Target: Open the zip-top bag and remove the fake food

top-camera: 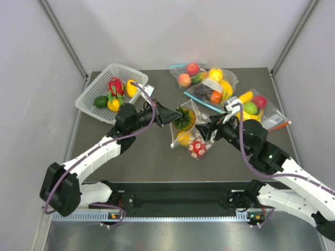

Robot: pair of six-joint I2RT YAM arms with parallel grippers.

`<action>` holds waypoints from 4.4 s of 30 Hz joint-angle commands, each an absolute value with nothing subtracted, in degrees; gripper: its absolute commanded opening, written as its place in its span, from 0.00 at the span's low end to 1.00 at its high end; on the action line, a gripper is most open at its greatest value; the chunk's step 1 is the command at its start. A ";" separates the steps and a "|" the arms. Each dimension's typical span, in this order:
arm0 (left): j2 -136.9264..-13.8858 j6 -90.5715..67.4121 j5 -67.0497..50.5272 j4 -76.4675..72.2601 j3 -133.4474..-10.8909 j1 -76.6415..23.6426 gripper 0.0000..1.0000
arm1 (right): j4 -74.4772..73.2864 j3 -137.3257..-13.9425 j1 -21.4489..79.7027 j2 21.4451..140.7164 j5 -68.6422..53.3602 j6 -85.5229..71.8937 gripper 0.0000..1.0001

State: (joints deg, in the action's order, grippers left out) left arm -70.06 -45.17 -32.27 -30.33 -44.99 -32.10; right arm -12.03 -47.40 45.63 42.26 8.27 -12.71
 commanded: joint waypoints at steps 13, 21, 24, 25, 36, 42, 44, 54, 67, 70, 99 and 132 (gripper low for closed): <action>-63.54 -37.97 -29.35 -21.00 -50.89 -32.78 0.00 | -9.32 -48.18 52.03 48.43 20.73 -11.60 0.73; -64.16 -37.97 -29.62 -21.36 -50.01 -32.78 0.00 | -6.86 -41.40 50.37 52.11 21.27 -15.46 0.74; -63.46 -36.65 -28.57 -19.61 -50.97 -32.52 0.00 | -6.07 -40.17 49.49 55.10 20.66 -16.78 0.74; -63.28 -36.39 -28.39 -19.51 -51.06 -32.43 0.00 | -5.89 -39.38 48.87 56.50 19.78 -17.22 0.74; -63.46 -34.63 -28.21 -17.23 -52.38 -30.06 0.00 | -3.69 -34.98 48.78 64.51 15.56 -22.76 0.71; -62.23 -34.37 -30.50 -15.12 -55.10 -23.48 0.00 | -3.69 -33.75 48.61 66.62 16.08 -23.38 0.69; -61.44 -34.19 -31.02 -14.33 -55.98 -20.41 0.00 | -3.95 -33.31 48.60 67.06 16.43 -23.55 0.69; -62.22 -33.23 -28.75 -12.75 -57.04 -3.52 0.00 | -4.39 -32.43 48.52 66.62 16.96 -23.73 0.68; -78.29 -24.61 -14.33 -9.84 -66.44 3.25 0.00 | -4.22 -31.82 47.90 65.74 15.21 -23.03 0.68; -82.42 -24.70 -13.97 -12.30 -67.06 3.43 0.00 | -3.69 -31.64 47.81 65.92 14.59 -22.94 0.68; -83.35 -18.91 -8.48 -11.78 -68.91 0.18 0.92 | -5.53 -33.13 47.72 66.97 14.15 -22.85 0.68; -92.98 -13.80 -21.79 -2.99 -64.95 -33.05 0.99 | -9.14 -31.38 47.81 62.23 15.29 -24.17 0.68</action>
